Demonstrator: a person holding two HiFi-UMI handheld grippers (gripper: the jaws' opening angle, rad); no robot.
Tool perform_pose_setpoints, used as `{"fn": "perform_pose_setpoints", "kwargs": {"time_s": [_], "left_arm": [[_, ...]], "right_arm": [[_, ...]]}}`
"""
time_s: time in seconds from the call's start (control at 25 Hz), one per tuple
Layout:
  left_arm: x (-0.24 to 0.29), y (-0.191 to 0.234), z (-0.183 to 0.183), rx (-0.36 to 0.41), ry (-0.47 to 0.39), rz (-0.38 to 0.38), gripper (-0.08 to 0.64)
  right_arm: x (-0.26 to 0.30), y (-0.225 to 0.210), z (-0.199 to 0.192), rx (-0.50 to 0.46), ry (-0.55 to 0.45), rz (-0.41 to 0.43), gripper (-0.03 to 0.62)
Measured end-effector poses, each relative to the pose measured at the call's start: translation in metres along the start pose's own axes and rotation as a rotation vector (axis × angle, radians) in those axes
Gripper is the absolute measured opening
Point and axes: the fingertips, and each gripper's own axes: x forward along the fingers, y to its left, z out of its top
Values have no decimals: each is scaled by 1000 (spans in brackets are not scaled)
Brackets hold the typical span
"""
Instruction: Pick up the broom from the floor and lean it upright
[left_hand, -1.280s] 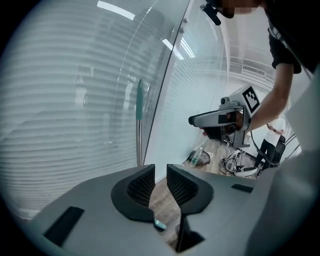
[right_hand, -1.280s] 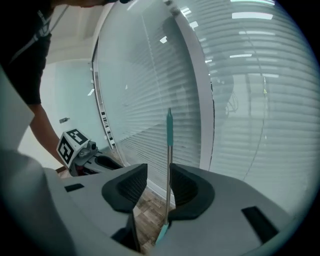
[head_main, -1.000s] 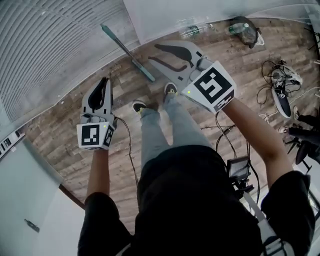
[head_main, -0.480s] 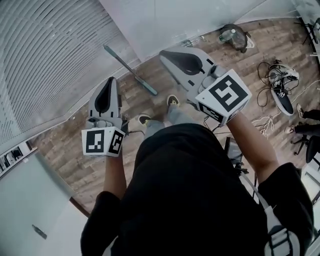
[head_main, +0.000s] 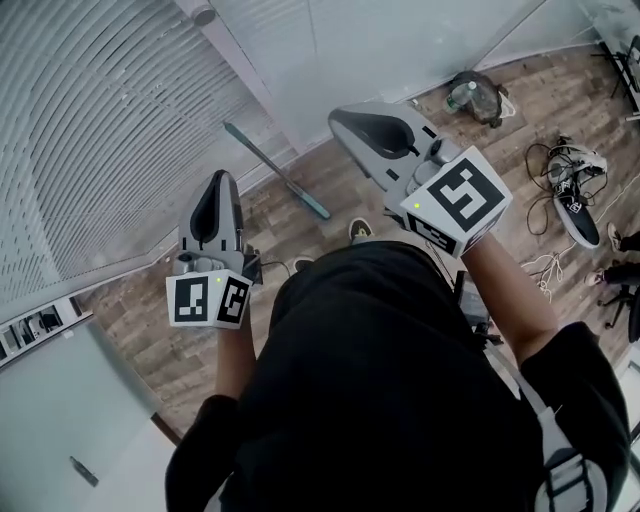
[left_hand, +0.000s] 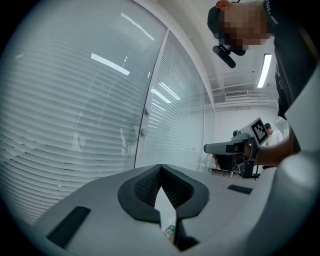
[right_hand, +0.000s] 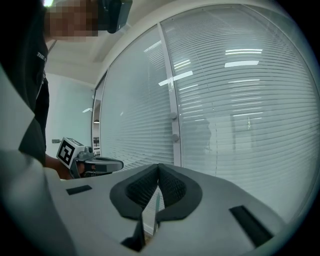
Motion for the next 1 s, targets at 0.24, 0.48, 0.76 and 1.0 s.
{"fn": "perform_pose_setpoints", "kwargs": {"time_s": [0.24, 0.48, 0.76, 1.0], "left_arm": [[8, -4, 18, -22, -45, 16, 21], [10, -18, 10, 32, -16, -22, 21], [12, -18, 11, 22, -19, -38, 21], [11, -20, 13, 14, -20, -57, 21]], "right_arm": [[5, -13, 6, 11, -17, -28, 18], [1, -12, 4, 14, -18, -36, 18], [4, -11, 4, 0, -10, -44, 18], [4, -10, 2, -4, 0, -50, 18]]}}
